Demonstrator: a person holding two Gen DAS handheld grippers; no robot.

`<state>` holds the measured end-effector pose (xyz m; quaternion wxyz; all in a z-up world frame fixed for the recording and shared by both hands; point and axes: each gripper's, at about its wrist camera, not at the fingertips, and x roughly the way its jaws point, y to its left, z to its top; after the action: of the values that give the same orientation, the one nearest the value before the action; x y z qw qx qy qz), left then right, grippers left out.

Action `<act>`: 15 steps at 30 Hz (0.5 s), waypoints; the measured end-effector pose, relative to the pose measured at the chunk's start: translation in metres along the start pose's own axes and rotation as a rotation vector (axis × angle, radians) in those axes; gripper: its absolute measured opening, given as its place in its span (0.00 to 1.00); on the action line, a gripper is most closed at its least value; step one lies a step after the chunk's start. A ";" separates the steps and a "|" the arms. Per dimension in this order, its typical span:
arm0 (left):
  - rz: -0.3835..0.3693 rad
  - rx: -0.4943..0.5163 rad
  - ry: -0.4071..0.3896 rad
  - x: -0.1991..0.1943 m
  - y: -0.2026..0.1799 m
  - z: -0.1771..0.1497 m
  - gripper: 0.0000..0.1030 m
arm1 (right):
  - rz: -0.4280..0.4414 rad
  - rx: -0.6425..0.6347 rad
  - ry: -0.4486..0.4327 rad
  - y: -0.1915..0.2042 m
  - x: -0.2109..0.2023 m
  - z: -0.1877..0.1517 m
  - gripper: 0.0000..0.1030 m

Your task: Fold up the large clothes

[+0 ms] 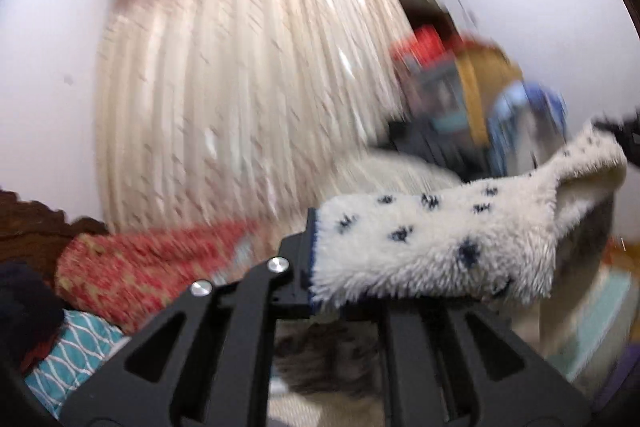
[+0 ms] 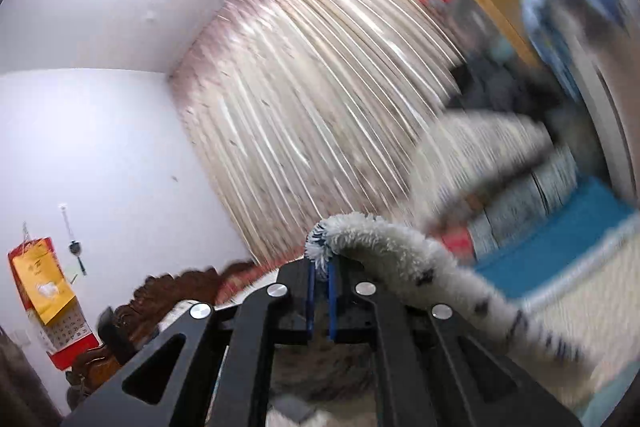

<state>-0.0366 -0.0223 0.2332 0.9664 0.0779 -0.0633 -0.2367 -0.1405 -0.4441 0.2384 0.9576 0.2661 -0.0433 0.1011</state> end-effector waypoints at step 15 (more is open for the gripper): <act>0.197 0.014 -0.043 0.027 -0.001 0.064 0.07 | -0.135 -0.134 0.073 0.027 0.069 0.047 0.97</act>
<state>-0.0234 -0.0434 0.2985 0.9828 0.0728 -0.0931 -0.1420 -0.0801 -0.4344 0.3016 0.9788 0.2001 0.0031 0.0426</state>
